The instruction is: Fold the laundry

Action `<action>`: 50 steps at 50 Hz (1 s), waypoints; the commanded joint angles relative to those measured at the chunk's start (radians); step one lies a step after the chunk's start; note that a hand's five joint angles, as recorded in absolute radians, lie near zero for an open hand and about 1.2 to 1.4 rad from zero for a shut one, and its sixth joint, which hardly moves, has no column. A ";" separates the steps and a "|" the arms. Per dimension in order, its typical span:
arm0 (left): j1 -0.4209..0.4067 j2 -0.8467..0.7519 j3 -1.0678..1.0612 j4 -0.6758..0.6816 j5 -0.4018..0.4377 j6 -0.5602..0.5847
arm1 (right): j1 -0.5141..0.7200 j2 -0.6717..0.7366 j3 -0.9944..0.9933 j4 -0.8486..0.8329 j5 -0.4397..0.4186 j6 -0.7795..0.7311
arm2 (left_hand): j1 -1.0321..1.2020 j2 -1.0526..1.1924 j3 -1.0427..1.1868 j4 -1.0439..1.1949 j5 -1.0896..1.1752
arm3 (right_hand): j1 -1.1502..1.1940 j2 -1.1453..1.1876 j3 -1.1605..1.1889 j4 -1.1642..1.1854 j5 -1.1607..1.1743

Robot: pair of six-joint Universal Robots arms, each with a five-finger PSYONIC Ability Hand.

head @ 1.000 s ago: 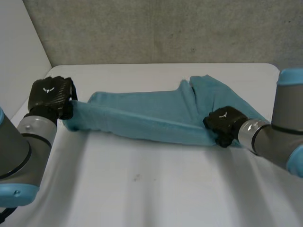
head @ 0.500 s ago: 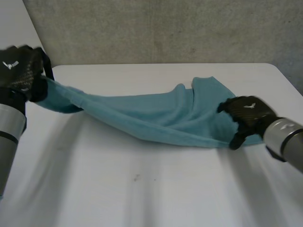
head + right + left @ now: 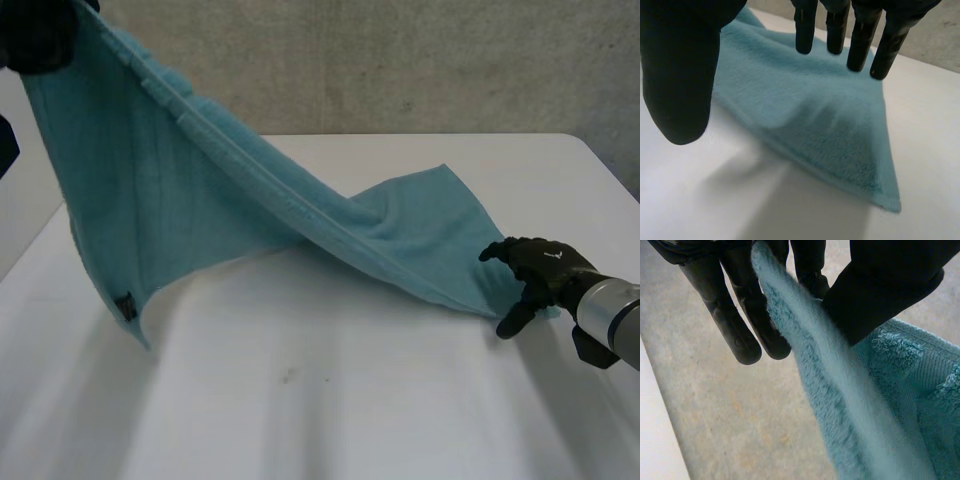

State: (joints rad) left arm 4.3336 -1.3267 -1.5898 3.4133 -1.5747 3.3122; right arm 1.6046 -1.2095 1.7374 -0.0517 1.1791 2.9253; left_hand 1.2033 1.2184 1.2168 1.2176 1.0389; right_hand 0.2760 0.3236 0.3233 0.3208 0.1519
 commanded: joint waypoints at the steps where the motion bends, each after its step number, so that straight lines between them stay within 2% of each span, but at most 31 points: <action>1: -0.022 0.003 0.042 -0.017 -0.004 -0.003 | 0.012 0.096 -0.052 -0.074 0.004 0.081 | 0.193 0.178 0.179 0.179 0.183 | 0.185 0.137 0.138 0.140 0.134; 5: -0.020 0.003 0.066 -0.025 -0.005 -0.007 | 0.061 0.171 -0.099 -0.076 0.011 0.091 | 0.193 0.178 0.179 0.179 0.183 | 0.272 0.225 0.225 0.228 0.222; 11: -0.020 0.001 0.088 -0.028 -0.007 -0.007 | 0.107 0.252 -0.147 -0.060 0.016 0.091 | 0.193 0.178 0.179 0.179 0.183 | 0.279 0.231 0.231 0.234 0.228; 17: -0.015 -0.008 0.116 -0.028 -0.027 -0.007 | 0.135 0.258 -0.148 -0.054 0.017 0.091 | 0.193 0.178 0.179 0.179 0.183 | 0.317 0.269 0.270 0.272 0.266; 19: -0.014 -0.009 0.119 -0.028 -0.028 -0.007 | 0.140 0.258 -0.148 -0.059 0.014 0.107 | 0.193 0.178 0.179 0.179 0.183 | 0.475 0.427 0.427 0.430 0.424; 22: -0.011 -0.011 0.119 -0.029 -0.028 -0.007 | 0.144 0.258 -0.150 -0.062 0.013 0.123 | 0.193 0.178 0.179 0.179 0.183 | 0.578 0.531 0.531 0.533 0.528; 24: -0.011 -0.011 0.119 -0.029 -0.030 -0.007 | 0.149 0.258 -0.157 -0.076 0.016 0.158 | 0.193 0.178 0.179 0.179 0.183 | 1.117 1.069 1.070 1.072 1.067; 28: -0.008 -0.011 0.119 -0.029 -0.033 -0.007 | 0.141 0.251 -0.164 -0.114 0.033 0.196 | 0.193 0.178 0.179 0.179 0.183 | 1.120 1.073 1.073 1.075 1.070; 30: -0.006 -0.011 0.119 -0.029 -0.034 -0.007 | 0.136 0.232 -0.164 -0.131 0.053 0.210 | 0.193 0.178 0.179 0.179 0.183 | 1.120 1.073 1.073 1.075 1.070; 32: 0.006 -0.011 0.113 -0.029 -0.034 -0.007 | 0.130 0.135 -0.159 -0.132 0.106 0.224 | 0.193 0.178 0.179 0.179 0.183 | 1.120 1.073 1.073 1.075 1.070; 36: 0.035 -0.013 0.102 -0.029 -0.033 -0.008 | 0.115 0.034 -0.159 -0.129 0.132 0.224 | 0.193 0.178 0.179 0.179 0.183 | 1.120 1.073 1.073 1.075 1.070; 40: 0.089 -0.014 0.082 -0.029 -0.030 -0.010 | 0.022 -0.091 -0.153 -0.106 0.120 0.210 | 0.193 0.178 0.179 0.179 0.183 | 1.120 1.073 1.073 1.075 1.070; 44: 0.109 -0.016 0.057 -0.029 -0.027 -0.017 | -0.023 -0.163 -0.160 -0.039 0.088 0.187 | 0.193 0.178 0.179 0.179 0.183 | 1.120 1.073 1.073 1.075 1.070; 46: 0.120 -0.023 0.018 -0.029 -0.025 -0.020 | -0.052 -0.218 -0.174 0.047 0.048 0.117 | 0.193 0.178 0.179 0.179 0.183 | 1.120 1.073 1.073 1.075 1.070; 50: 0.129 -0.031 -0.030 -0.026 -0.018 -0.019 | -0.089 -0.280 -0.185 0.136 0.022 0.011 | 0.193 0.178 0.179 0.179 0.183 | 1.120 1.073 1.073 1.075 1.070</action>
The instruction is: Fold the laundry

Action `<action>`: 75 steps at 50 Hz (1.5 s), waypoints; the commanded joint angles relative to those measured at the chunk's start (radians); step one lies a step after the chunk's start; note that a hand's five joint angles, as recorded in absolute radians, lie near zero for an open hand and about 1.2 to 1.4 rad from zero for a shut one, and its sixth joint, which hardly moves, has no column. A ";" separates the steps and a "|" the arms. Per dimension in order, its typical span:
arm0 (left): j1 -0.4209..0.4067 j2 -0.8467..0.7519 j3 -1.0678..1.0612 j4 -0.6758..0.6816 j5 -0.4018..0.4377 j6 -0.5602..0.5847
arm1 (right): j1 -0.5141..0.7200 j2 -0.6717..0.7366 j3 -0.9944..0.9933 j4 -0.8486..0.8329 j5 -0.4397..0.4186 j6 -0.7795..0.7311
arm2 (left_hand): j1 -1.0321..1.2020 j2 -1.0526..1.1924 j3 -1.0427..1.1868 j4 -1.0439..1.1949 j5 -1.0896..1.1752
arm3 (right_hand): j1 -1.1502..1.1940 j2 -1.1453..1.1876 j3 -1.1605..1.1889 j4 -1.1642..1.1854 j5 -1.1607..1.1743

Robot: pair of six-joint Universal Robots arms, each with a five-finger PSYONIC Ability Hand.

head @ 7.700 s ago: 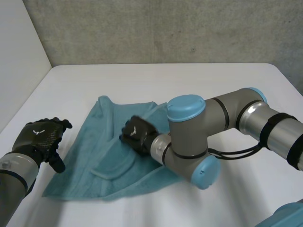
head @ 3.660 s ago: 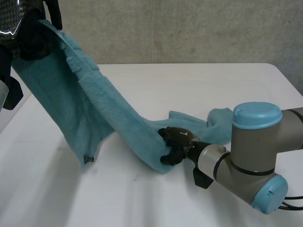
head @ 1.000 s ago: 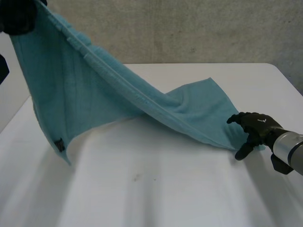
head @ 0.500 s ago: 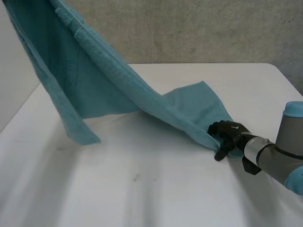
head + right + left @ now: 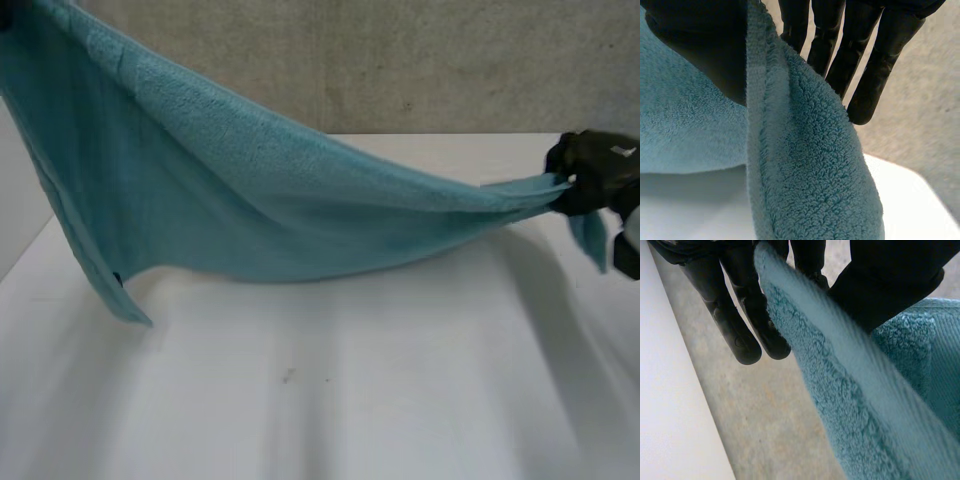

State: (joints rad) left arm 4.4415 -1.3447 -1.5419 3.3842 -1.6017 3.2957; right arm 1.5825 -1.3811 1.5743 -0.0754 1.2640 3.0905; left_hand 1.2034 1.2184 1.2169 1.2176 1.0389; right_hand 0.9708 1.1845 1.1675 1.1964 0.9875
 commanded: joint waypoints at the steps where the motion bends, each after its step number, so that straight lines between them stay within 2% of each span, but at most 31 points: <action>1: 0.027 -0.013 -0.101 0.003 0.009 -0.001 | -0.079 -0.139 -0.026 0.211 -0.072 -0.223 | 0.193 0.178 0.179 0.179 0.183 | 0.425 0.212 0.229 0.200 0.234; 2: 0.027 -0.013 -0.101 0.003 0.009 -0.001 | -0.079 -0.139 -0.026 0.212 -0.072 -0.223 | 0.193 0.178 0.179 0.179 0.183 | 0.425 0.212 0.229 0.200 0.234; 4: 0.044 -0.027 -0.142 -0.006 0.009 -0.001 | -0.087 -0.186 -0.039 0.326 -0.080 -0.375 | 0.193 0.178 0.179 0.179 0.183 | 0.425 0.212 0.229 0.200 0.234; 5: 0.044 -0.027 -0.142 -0.006 0.009 -0.001 | -0.087 -0.187 -0.039 0.327 -0.080 -0.375 | 0.193 0.178 0.179 0.179 0.183 | 0.425 0.212 0.229 0.200 0.234; 7: 0.052 -0.041 -0.167 -0.009 0.011 0.001 | -0.085 -0.226 -0.043 0.445 -0.080 -0.534 | 0.193 0.178 0.179 0.179 0.183 | 0.425 0.212 0.229 0.200 0.234; 8: 0.056 -0.057 -0.194 -0.017 0.016 0.005 | -0.085 -0.226 -0.043 0.445 -0.080 -0.535 | 0.193 0.178 0.179 0.179 0.183 | 0.425 0.212 0.229 0.200 0.234; 11: 0.065 -0.099 -0.236 -0.035 0.043 0.010 | -0.081 -0.237 -0.040 0.540 -0.081 -0.669 | 0.193 0.178 0.179 0.179 0.183 | 0.425 0.212 0.229 0.200 0.234; 15: 0.082 -0.218 -0.270 -0.071 0.097 0.025 | -0.073 -0.202 -0.002 0.603 -0.068 -0.826 | 0.193 0.178 0.179 0.179 0.183 | 0.425 0.212 0.229 0.200 0.234; 18: 0.084 -0.268 -0.270 -0.082 0.103 0.035 | -0.072 -0.171 0.018 0.603 -0.061 -0.862 | 0.193 0.178 0.179 0.179 0.183 | 0.425 0.212 0.229 0.200 0.234; 20: 0.085 -0.364 -0.251 -0.098 0.106 0.065 | -0.070 -0.071 0.024 0.592 -0.058 -0.900 | 0.193 0.178 0.179 0.179 0.183 | 0.425 0.212 0.229 0.200 0.234; 24: 0.084 -0.453 -0.204 -0.092 0.111 0.107 | -0.062 0.042 -0.023 0.568 -0.029 -0.900 | 0.193 0.178 0.179 0.179 0.183 | 0.425 0.212 0.229 0.200 0.234; 26: 0.084 -0.496 -0.158 -0.089 0.108 0.130 | 0.002 0.123 -0.126 0.519 0.029 -0.870 | 0.193 0.178 0.179 0.179 0.183 | 0.425 0.212 0.229 0.200 0.234; 27: 0.078 -0.536 -0.092 -0.089 0.100 0.145 | 0.002 0.123 -0.126 0.519 0.029 -0.869 | 0.193 0.178 0.179 0.179 0.183 | 0.425 0.212 0.229 0.200 0.234; 28: 0.067 -0.565 -0.010 -0.089 0.097 0.147 | 0.051 0.151 -0.208 0.484 0.067 -0.828 | 0.193 0.178 0.179 0.179 0.183 | 0.425 0.212 0.229 0.200 0.234; 29: 0.067 -0.565 -0.009 -0.089 0.097 0.147 | 0.051 0.151 -0.209 0.483 0.067 -0.828 | 0.193 0.178 0.179 0.179 0.183 | 0.425 0.212 0.229 0.200 0.234; 31: 0.059 -0.600 0.183 -0.089 0.085 0.144 | 0.124 0.180 -0.401 0.404 0.167 -0.730 | 0.193 0.178 0.179 0.179 0.183 | 0.425 0.212 0.229 0.200 0.234; 32: 0.059 -0.600 0.184 -0.089 0.085 0.143 | 0.125 0.180 -0.402 0.404 0.167 -0.730 | 0.193 0.178 0.179 0.179 0.183 | 0.425 0.212 0.229 0.200 0.234; 34: 0.035 -0.608 0.387 -0.079 0.048 0.134 | 0.161 0.185 -0.596 0.297 0.242 -0.658 | 0.193 0.178 0.179 0.179 0.183 | 0.425 0.212 0.229 0.200 0.234; 37: 0.033 -0.610 0.486 -0.054 0.022 0.130 | 0.165 0.183 -0.685 0.229 0.262 -0.628 | 0.193 0.178 0.179 0.179 0.183 | 0.425 0.212 0.229 0.200 0.234; 39: 0.030 -0.605 0.625 0.042 -0.019 0.130 | 0.165 0.180 -0.784 0.069 0.268 -0.578 | 0.193 0.178 0.179 0.179 0.183 | 0.425 0.212 0.229 0.200 0.234; 40: 0.030 -0.605 0.626 0.043 -0.020 0.130 | 0.165 0.180 -0.784 0.068 0.268 -0.578 | 0.193 0.178 0.179 0.179 0.183 | 0.425 0.212 0.229 0.200 0.234; 41: 0.030 -0.603 0.667 0.097 -0.039 0.130 | 0.165 0.174 -0.784 -0.013 0.273 -0.552 | 0.193 0.178 0.179 0.179 0.183 | 0.425 0.212 0.229 0.200 0.234; 44: 0.021 -0.590 0.680 0.177 -0.055 0.131 | 0.178 0.142 -0.746 -0.120 0.273 -0.515 | 0.193 0.178 0.179 0.179 0.183 | 0.425 0.212 0.229 0.200 0.234; 48: 0.022 -0.573 0.651 0.185 -0.060 0.130 | 0.177 0.103 -0.651 -0.124 0.265 -0.513 | 0.193 0.178 0.179 0.179 0.183 | 0.425 0.212 0.229 0.200 0.234; 51: 0.022 -0.568 0.543 0.184 -0.057 0.128 | 0.175 0.067 -0.537 -0.118 0.249 -0.504 | 0.193 0.178 0.179 0.179 0.183 | 0.425 0.212 0.229 0.200 0.234; 53: 0.029 -0.565 0.415 0.184 -0.057 0.119 | 0.175 0.051 -0.411 -0.109 0.192 -0.507 | 0.193 0.178 0.179 0.179 0.183 | 0.425 0.212 0.229 0.200 0.234; 59: 0.036 -0.567 0.213 0.182 -0.050 0.081 | 0.163 0.050 -0.220 -0.086 0.083 -0.518 | 0.193 0.178 0.179 0.179 0.183 | 0.425 0.212 0.229 0.200 0.234; 61: 0.048 -0.573 0.088 0.184 -0.046 0.055 | 0.163 0.063 -0.108 -0.076 0.034 -0.523 | 0.193 0.178 0.179 0.179 0.183 | 0.425 0.212 0.229 0.200 0.234; 64: 0.055 -0.582 0.032 0.190 -0.043 0.047 | 0.162 0.105 -0.002 -0.089 0.003 -0.536 | 0.193 0.178 0.179 0.179 0.183 | 0.425 0.212 0.229 0.200 0.234; 71: 0.078 -0.610 -0.119 0.204 -0.041 0.042 | 0.159 0.241 0.090 -0.084 0.000 -0.592 | 0.193 0.178 0.179 0.179 0.183 | 0.425 0.212 0.229 0.200 0.234; 75: 0.102 -0.599 -0.139 0.204 -0.041 0.042 | 0.113 0.243 0.134 -0.086 0.002 -0.569 | 0.193 0.178 0.179 0.179 0.183 | 0.224 0.011 0.028 -0.001 0.033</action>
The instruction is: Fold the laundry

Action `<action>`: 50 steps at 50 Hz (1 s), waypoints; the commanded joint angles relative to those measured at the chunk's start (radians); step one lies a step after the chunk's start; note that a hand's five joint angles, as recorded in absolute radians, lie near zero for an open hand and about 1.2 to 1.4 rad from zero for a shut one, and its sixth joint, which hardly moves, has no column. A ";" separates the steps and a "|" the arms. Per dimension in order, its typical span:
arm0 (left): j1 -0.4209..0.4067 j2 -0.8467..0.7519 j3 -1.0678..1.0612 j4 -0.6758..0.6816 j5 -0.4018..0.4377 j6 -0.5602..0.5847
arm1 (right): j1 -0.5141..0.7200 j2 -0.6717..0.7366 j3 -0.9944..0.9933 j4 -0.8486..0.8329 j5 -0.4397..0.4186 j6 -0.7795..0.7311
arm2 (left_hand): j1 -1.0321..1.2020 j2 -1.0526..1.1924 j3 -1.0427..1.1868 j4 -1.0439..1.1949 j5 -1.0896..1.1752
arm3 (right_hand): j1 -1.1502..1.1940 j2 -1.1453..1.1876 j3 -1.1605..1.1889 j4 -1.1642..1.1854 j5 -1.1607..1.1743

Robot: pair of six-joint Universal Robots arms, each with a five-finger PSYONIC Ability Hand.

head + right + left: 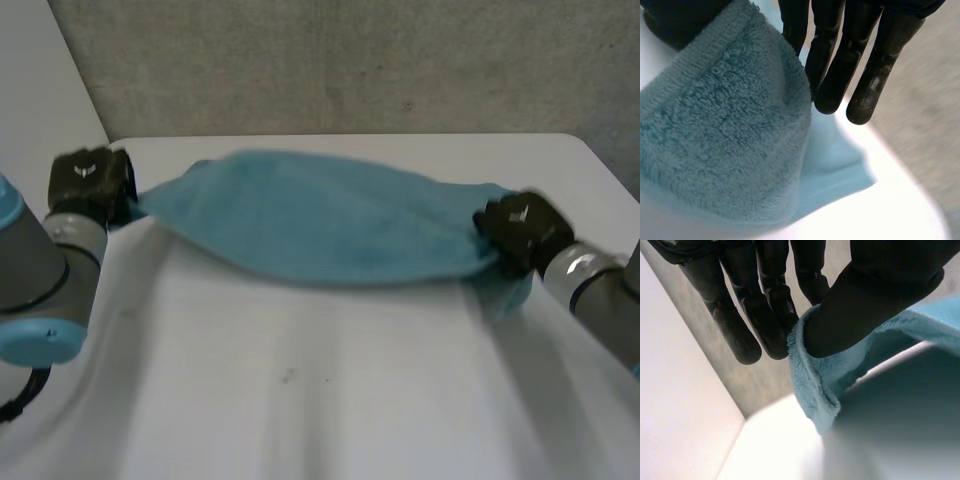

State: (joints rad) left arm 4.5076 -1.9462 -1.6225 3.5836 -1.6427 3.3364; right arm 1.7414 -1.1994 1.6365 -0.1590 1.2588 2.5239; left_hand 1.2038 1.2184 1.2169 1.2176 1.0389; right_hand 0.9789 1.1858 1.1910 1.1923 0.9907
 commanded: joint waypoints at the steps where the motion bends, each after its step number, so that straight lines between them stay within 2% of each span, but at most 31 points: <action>1: 0.042 0.010 -0.063 0.004 0.000 0.000 | -0.046 0.061 0.072 -0.002 0.007 -0.002 | 0.192 0.178 0.179 0.179 0.183 | 0.216 0.009 0.004 0.002 0.029; 3: 0.047 0.019 -0.065 0.004 0.000 0.000 | -0.069 0.055 0.088 -0.002 0.007 0.019 | 0.192 0.178 0.179 0.179 0.183 | 0.154 -0.053 -0.058 -0.059 -0.032; 5: 0.048 0.032 -0.066 0.004 0.000 0.000 | -0.091 0.038 0.114 -0.004 0.005 0.105 | 0.192 0.178 0.179 0.179 0.183 | -0.129 -0.336 -0.341 -0.343 -0.316; 7: 0.048 0.035 -0.066 0.004 0.000 0.000 | -0.098 0.028 0.123 -0.004 0.007 0.163 | 0.192 0.178 0.179 0.179 0.183 | -0.171 -0.378 -0.383 -0.385 -0.358; 8: 0.048 0.035 -0.066 0.004 0.000 0.000 | -0.106 0.018 0.134 -0.004 0.007 0.229 | 0.192 0.178 0.179 0.179 0.183 | -0.186 -0.393 -0.398 -0.400 -0.373; 9: 0.048 0.036 -0.066 0.004 0.000 0.000 | -0.106 0.018 0.134 -0.004 0.007 0.230 | 0.192 0.178 0.179 0.179 0.183 | -0.186 -0.393 -0.399 -0.400 -0.373; 11: 0.047 0.038 -0.066 0.004 0.000 0.000 | -0.146 0.009 0.157 -0.005 0.008 0.359 | 0.192 0.178 0.179 0.179 0.183 | -0.213 -0.420 -0.425 -0.426 -0.399; 16: 0.047 0.052 -0.071 0.004 0.000 -0.002 | -0.198 0.000 0.181 -0.007 0.004 0.476 | 0.192 0.178 0.179 0.179 0.183 | -0.204 -0.411 -0.416 -0.417 -0.390; 25: 0.053 0.053 -0.083 0.004 0.000 0.000 | -0.243 0.000 0.209 0.009 0.008 0.533 | 0.192 0.178 0.179 0.179 0.183 | -0.195 -0.402 -0.407 -0.409 -0.382; 28: 0.061 0.053 -0.085 0.003 0.000 0.000 | -0.258 -0.011 0.230 0.009 0.008 0.538 | 0.192 0.178 0.179 0.179 0.183 | -0.169 -0.376 -0.381 -0.382 -0.355; 31: 0.067 0.059 -0.086 0.003 0.000 0.000 | -0.269 -0.037 0.241 0.009 0.013 0.553 | 0.192 0.178 0.179 0.179 0.183 | -0.031 -0.238 -0.243 -0.244 -0.217; 32: 0.068 0.065 -0.088 -0.003 0.000 0.002 | -0.276 -0.048 0.244 0.009 0.010 0.562 | 0.192 0.178 0.179 0.179 0.183 | 0.306 0.100 0.094 0.093 0.120; 33: 0.068 0.065 -0.088 -0.003 0.000 0.002 | -0.287 -0.064 0.247 0.007 0.016 0.564 | 0.192 0.178 0.179 0.179 0.183 | 0.416 0.209 0.204 0.203 0.230; 39: 0.082 0.148 -0.106 -0.051 0.006 0.006 | -0.312 -0.163 0.233 0.013 0.004 0.527 | 0.192 0.178 0.179 0.179 0.183 | 0.417 0.211 0.205 0.204 0.231; 42: 0.093 0.223 -0.114 -0.118 0.024 0.008 | -0.318 -0.246 0.223 0.035 -0.007 0.441 | 0.192 0.178 0.179 0.179 0.183 | 0.417 0.211 0.205 0.204 0.231; 44: 0.102 0.266 -0.116 -0.163 0.038 0.008 | -0.324 -0.328 0.217 0.109 -0.028 0.306 | 0.192 0.178 0.179 0.179 0.183 | 0.417 0.211 0.205 0.204 0.231; 45: 0.110 0.309 -0.119 -0.210 0.055 0.008 | -0.324 -0.328 0.217 0.110 -0.029 0.305 | 0.192 0.178 0.179 0.179 0.183 | 0.417 0.211 0.205 0.204 0.231; 46: 0.119 0.355 -0.123 -0.257 0.072 0.009 | -0.332 -0.366 0.214 0.165 -0.041 0.221 | 0.192 0.178 0.179 0.179 0.183 | 0.417 0.211 0.205 0.204 0.231; 47: 0.119 0.355 -0.123 -0.258 0.072 0.009 | -0.332 -0.367 0.214 0.165 -0.041 0.220 | 0.192 0.178 0.179 0.179 0.183 | 0.417 0.211 0.205 0.204 0.231; 49: 0.128 0.398 -0.129 -0.306 0.089 0.012 | -0.339 -0.426 0.198 0.290 -0.051 0.042 | 0.192 0.178 0.179 0.179 0.183 | 0.417 0.211 0.205 0.204 0.231; 50: 0.140 0.452 -0.141 -0.362 0.112 0.015 | -0.339 -0.427 0.198 0.291 -0.052 0.041 | 0.192 0.178 0.179 0.179 0.183 | 0.417 0.211 0.205 0.204 0.231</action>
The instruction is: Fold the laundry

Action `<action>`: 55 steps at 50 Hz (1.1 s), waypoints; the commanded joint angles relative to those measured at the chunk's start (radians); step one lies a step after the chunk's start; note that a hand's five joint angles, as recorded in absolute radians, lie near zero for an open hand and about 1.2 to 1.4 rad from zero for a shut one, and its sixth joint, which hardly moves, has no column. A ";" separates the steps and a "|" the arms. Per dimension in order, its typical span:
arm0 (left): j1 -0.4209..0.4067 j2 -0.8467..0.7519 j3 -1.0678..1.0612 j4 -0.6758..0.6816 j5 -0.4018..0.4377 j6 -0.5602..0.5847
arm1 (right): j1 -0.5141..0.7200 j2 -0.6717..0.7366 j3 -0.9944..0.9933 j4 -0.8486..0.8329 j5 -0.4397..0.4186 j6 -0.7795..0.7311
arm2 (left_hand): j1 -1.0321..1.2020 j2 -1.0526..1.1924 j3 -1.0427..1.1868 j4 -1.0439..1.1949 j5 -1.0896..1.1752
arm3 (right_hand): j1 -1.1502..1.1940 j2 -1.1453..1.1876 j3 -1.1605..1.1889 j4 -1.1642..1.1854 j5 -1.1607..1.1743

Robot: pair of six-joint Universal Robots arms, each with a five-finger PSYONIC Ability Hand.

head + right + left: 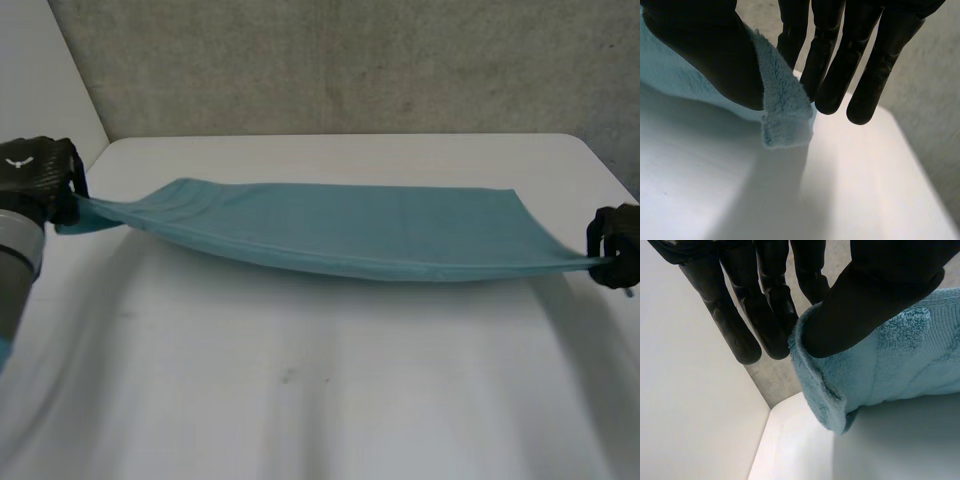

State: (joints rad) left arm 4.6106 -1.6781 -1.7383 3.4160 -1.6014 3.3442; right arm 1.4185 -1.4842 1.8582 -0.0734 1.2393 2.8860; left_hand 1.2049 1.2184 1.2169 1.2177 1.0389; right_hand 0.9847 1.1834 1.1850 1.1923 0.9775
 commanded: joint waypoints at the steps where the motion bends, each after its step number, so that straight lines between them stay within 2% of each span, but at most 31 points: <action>1: 0.037 0.184 -0.026 -0.195 0.070 0.008 | -0.019 -0.162 -0.034 0.266 -0.034 -0.403 | 0.191 0.178 0.179 0.179 0.183 | 0.412 0.213 0.211 0.204 0.244; 5: 0.073 0.273 -0.070 -0.283 0.139 0.041 | -0.020 -0.176 -0.074 0.413 -0.031 -0.604 | 0.191 0.178 0.179 0.179 0.183 | 0.412 0.213 0.211 0.204 0.244; 11: 0.088 0.272 -0.144 -0.296 0.184 0.122 | -0.010 -0.159 -0.129 0.451 -0.031 -0.657 | 0.191 0.178 0.179 0.179 0.183 | 0.412 0.213 0.211 0.204 0.244; 13: 0.088 0.256 -0.155 -0.288 0.186 0.132 | -0.007 -0.098 -0.157 0.437 -0.027 -0.656 | 0.191 0.178 0.179 0.179 0.183 | 0.412 0.213 0.211 0.204 0.244; 16: 0.085 0.160 -0.144 -0.252 0.181 0.138 | -0.001 -0.041 -0.178 0.423 -0.026 -0.654 | 0.191 0.178 0.179 0.179 0.183 | 0.412 0.213 0.211 0.204 0.244; 18: 0.076 0.107 -0.130 -0.221 0.178 0.141 | 0.025 0.074 -0.232 0.385 -0.015 -0.643 | 0.191 0.178 0.179 0.179 0.183 | 0.412 0.213 0.211 0.204 0.244; 22: 0.070 -0.029 -0.045 -0.131 0.170 0.143 | 0.082 0.176 -0.304 0.342 0.016 -0.620 | 0.191 0.178 0.179 0.179 0.183 | 0.412 0.213 0.211 0.204 0.244; 26: 0.054 -0.129 0.031 -0.095 0.164 0.143 | 0.158 0.335 -0.449 0.285 0.112 -0.585 | 0.191 0.178 0.179 0.179 0.183 | 0.412 0.213 0.211 0.204 0.244; 27: 0.041 -0.179 0.075 -0.083 0.152 0.143 | 0.158 0.335 -0.450 0.285 0.112 -0.585 | 0.191 0.178 0.179 0.179 0.183 | 0.412 0.213 0.211 0.204 0.244; 29: 0.027 -0.231 0.124 -0.072 0.137 0.143 | 0.206 0.439 -0.552 0.241 0.158 -0.579 | 0.191 0.178 0.179 0.179 0.183 | 0.412 0.213 0.211 0.204 0.244; 32: -0.002 -0.329 0.227 -0.055 0.097 0.144 | 0.235 0.522 -0.640 0.189 0.173 -0.577 | 0.191 0.178 0.179 0.179 0.183 | 0.412 0.213 0.211 0.204 0.244; 35: -0.018 -0.423 0.336 -0.038 0.064 0.146 | 0.244 0.558 -0.677 0.159 0.178 -0.577 | 0.191 0.178 0.179 0.179 0.183 | 0.412 0.213 0.211 0.204 0.244; 41: -0.027 -0.570 0.515 0.006 0.058 0.185 | 0.270 0.685 -0.814 0.037 0.233 -0.562 | 0.191 0.178 0.179 0.179 0.183 | 0.412 0.213 0.211 0.204 0.244; 45: -0.044 -0.635 0.586 0.035 0.055 0.221 | 0.310 0.760 -0.904 -0.009 0.272 -0.562 | 0.191 0.178 0.179 0.179 0.183 | 0.412 0.213 0.211 0.204 0.244; 52: -0.070 -0.735 0.666 0.101 0.064 0.251 | 0.318 0.835 -0.985 -0.028 0.285 -0.564 | 0.191 0.178 0.179 0.179 0.183 | 0.412 0.213 0.211 0.204 0.244; 53: -0.070 -0.735 0.666 0.101 0.064 0.251 | 0.321 0.852 -0.999 -0.026 0.298 -0.560 | 0.191 0.178 0.179 0.179 0.183 | 0.177 -0.022 -0.023 -0.030 0.010; 54: -0.076 -0.741 0.661 0.124 0.066 0.251 | 0.332 0.858 -1.002 -0.029 0.313 -0.559 | 0.032 0.018 0.020 0.019 0.023 | -0.613 -0.812 -0.813 -0.820 -0.780; 55: -0.082 -0.746 0.655 0.150 0.069 0.253 | 0.332 0.858 -1.002 -0.029 0.313 -0.559 | -0.554 -0.567 -0.566 -0.567 -0.562 | -0.621 -0.819 -0.821 -0.828 -0.788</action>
State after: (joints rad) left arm 4.5518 -2.3832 -1.0868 3.4845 -1.5424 3.5894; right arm 1.7361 -0.6701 0.8952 -0.1005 1.5245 2.3224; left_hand 1.2046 1.2172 1.2158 1.2176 1.0390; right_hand 0.9037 1.0964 1.0999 1.1018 0.9132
